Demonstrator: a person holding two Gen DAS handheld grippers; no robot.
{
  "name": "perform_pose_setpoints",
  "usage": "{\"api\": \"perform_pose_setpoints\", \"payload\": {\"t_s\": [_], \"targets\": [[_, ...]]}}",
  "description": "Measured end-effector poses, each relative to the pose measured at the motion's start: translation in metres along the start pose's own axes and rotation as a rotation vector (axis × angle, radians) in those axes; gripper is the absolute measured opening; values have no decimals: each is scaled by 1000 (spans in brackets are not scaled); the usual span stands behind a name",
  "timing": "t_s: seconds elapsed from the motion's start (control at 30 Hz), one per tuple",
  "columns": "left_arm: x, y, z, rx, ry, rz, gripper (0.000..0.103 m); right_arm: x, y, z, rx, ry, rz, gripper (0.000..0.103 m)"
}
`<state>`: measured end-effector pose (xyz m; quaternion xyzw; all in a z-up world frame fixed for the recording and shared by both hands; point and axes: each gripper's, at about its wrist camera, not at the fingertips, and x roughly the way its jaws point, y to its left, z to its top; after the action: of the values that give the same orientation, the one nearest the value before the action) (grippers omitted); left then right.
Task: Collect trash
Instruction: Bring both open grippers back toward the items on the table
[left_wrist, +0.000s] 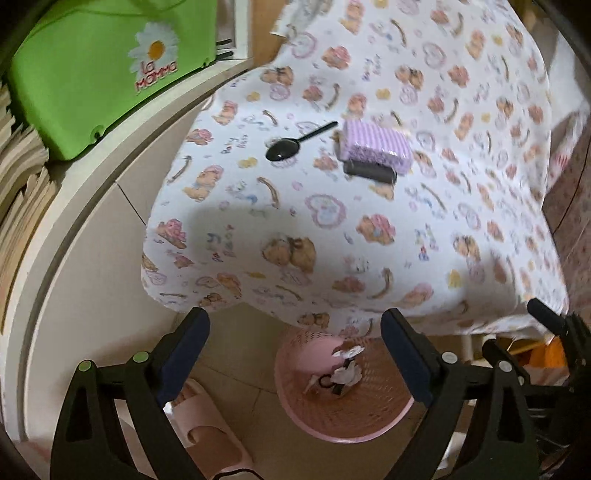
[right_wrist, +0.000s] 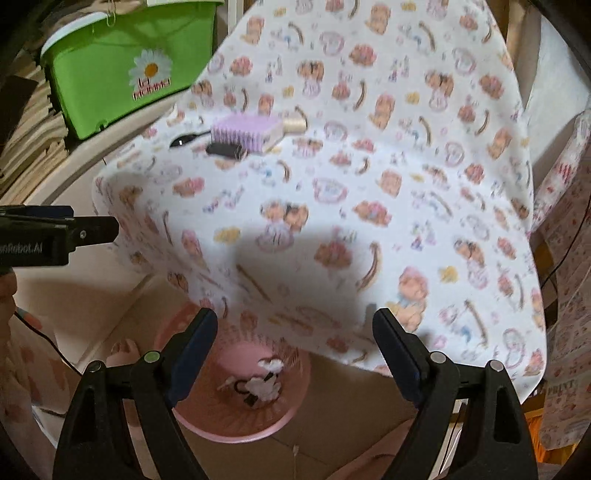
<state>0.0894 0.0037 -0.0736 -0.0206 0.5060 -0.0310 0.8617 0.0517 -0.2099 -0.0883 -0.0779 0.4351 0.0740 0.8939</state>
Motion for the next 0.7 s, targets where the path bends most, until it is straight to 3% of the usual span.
{"api": "perform_pose_setpoints", "payload": {"t_s": [0.23,0.5,0.6,0.7], "targets": [[-6,8,13,-58,6,-32,93,-18,-6,11,-3,-63,-30,87],[-33,1,56,-137,-44,-38,93,-59,-27,36,-30,-179,-35,87],[-45,0,83,-155,-72,25,93,-79,-33,57,-45,-244,-9,88],[-52,0,105,-146,-99,67,93,-94,-39,84,-61,-323,-70,89]]}}
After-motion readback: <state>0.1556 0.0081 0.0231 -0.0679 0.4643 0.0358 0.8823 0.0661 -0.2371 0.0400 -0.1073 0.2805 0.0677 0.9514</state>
